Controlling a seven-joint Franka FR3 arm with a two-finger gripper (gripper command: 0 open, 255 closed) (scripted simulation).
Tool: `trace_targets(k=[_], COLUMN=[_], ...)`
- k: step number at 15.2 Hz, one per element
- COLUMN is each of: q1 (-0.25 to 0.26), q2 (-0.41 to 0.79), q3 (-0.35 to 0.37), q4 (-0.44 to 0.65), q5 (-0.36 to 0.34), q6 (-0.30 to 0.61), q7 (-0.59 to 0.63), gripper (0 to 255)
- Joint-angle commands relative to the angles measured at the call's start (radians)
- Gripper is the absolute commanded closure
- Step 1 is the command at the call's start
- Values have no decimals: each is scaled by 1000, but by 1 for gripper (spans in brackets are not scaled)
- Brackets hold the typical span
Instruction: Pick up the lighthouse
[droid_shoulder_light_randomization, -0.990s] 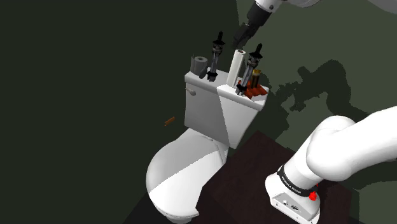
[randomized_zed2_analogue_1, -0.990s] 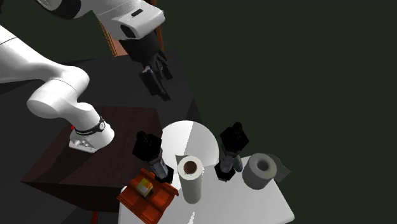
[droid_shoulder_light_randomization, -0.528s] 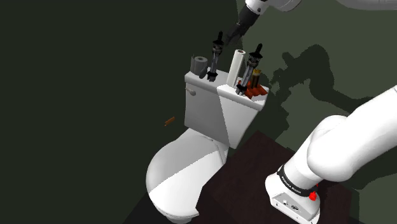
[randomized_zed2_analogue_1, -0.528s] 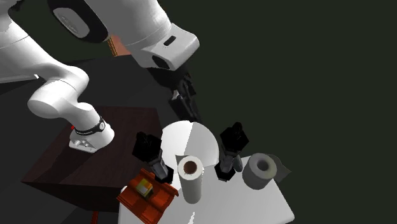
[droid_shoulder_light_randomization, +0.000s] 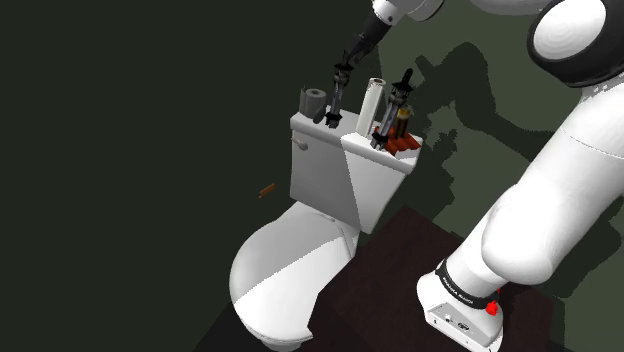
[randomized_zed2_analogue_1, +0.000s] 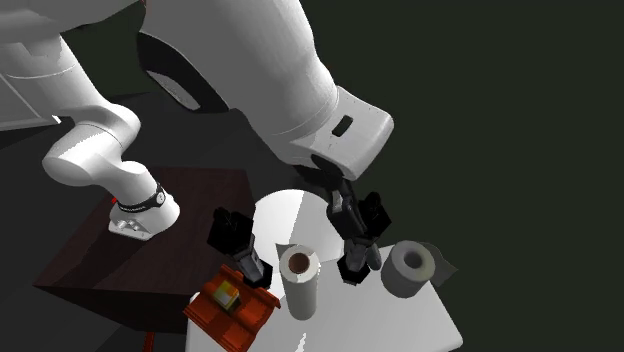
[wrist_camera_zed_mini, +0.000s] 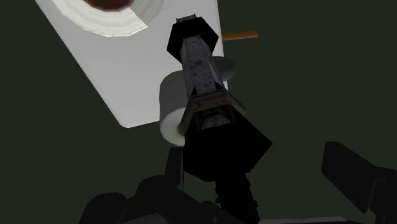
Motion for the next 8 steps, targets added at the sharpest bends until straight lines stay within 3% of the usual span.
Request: trace_targets(k=[1, 8], q1=[-11, -10], q2=[43, 55], q3=[-3, 2], q4=[28, -44], q5=[38, 64], q6=[7, 83], q7=[-28, -65], gripper=[0, 0])
